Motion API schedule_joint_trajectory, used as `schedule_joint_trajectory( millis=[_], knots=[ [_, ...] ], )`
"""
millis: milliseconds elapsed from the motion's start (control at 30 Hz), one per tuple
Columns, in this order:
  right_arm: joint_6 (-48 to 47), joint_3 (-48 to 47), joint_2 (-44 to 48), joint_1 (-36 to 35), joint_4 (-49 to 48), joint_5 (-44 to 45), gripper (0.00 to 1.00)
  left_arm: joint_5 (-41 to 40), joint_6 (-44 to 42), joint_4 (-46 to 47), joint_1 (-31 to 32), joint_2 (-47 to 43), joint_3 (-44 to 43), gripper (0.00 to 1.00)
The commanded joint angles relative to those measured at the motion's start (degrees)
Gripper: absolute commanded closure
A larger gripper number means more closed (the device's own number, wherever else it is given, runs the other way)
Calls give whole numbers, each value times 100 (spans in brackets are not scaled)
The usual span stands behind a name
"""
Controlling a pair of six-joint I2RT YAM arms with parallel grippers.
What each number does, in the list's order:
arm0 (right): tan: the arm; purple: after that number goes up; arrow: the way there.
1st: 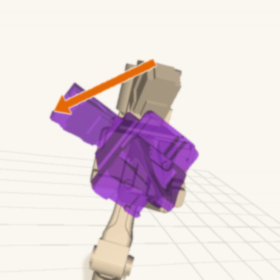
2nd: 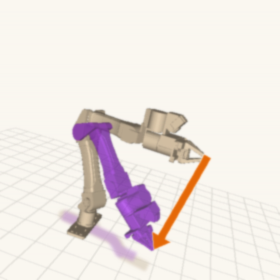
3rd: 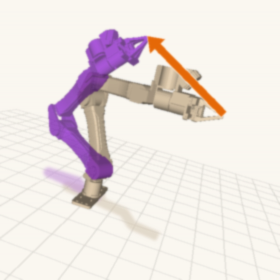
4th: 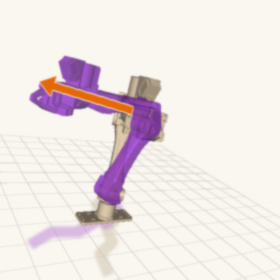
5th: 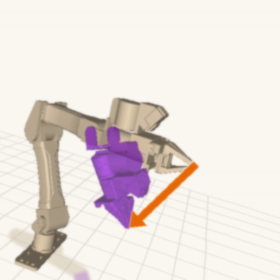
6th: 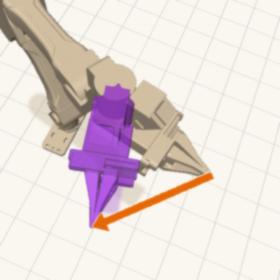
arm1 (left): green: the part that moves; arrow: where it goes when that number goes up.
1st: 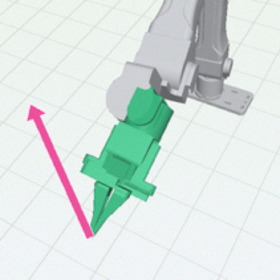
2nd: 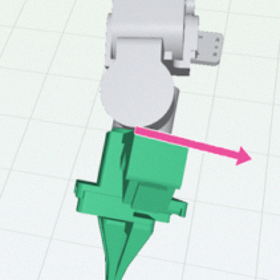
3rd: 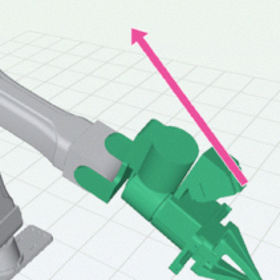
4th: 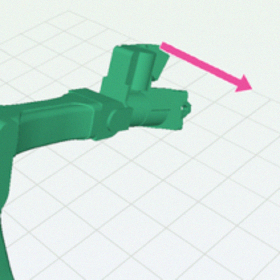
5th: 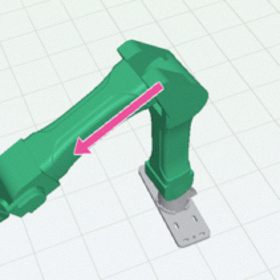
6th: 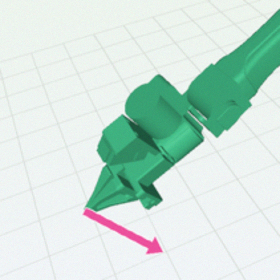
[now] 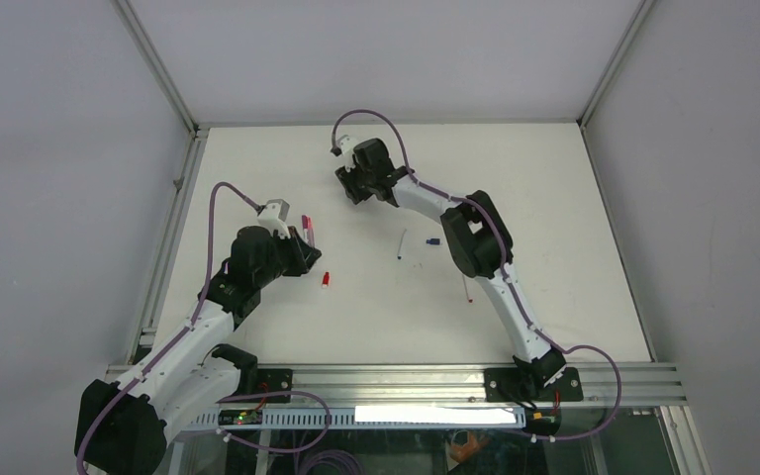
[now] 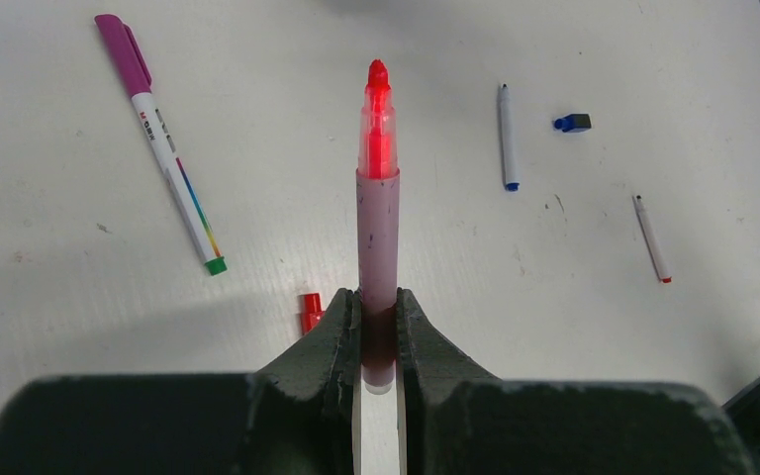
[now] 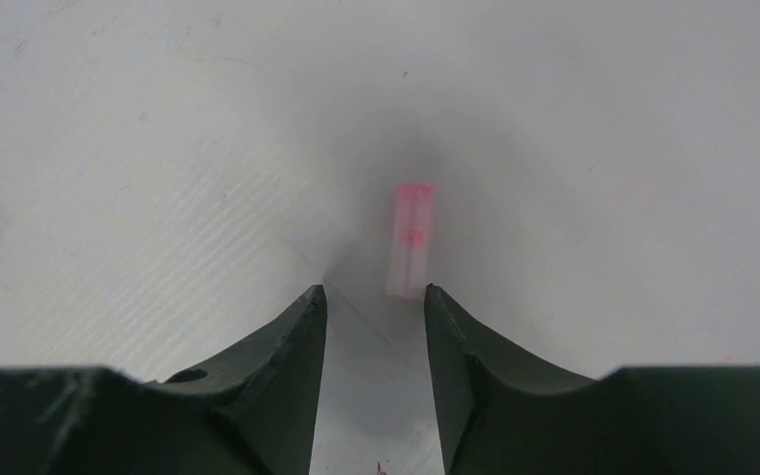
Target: Insert the pens into the pen caps
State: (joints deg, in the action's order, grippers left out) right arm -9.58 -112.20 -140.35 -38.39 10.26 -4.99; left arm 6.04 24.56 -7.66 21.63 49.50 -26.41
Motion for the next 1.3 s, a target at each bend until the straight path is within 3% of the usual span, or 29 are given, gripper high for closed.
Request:
schedule_joint_trajectory(
  millis=[0,300,467,633,833,967,1033,1267],
  knots=[
    [-207,-669,-372,93,303,-143,59,75,59,145,-62,-39,-47,100],
    [-337,-1590,-914,190,846,-193,73,27,-19,83,-65,-1,-65,100],
    [-393,-1762,-957,227,1079,-180,100,25,-38,22,-67,-33,-99,100],
    [-581,-504,130,280,794,-371,100,1,-56,-82,-69,-138,-162,100],
    [-2431,1474,1610,324,891,-1537,100,146,-86,102,-70,-173,-116,100],
    [-4386,1412,1831,509,2994,-2960,100,238,-105,138,-71,-163,-111,100],
    [-4847,1346,1883,517,3712,-3101,100,247,-109,150,-71,-197,-93,100],
    [-5258,1265,1698,333,4206,-2938,100,282,-83,230,-71,-180,-57,100]
  ],
)
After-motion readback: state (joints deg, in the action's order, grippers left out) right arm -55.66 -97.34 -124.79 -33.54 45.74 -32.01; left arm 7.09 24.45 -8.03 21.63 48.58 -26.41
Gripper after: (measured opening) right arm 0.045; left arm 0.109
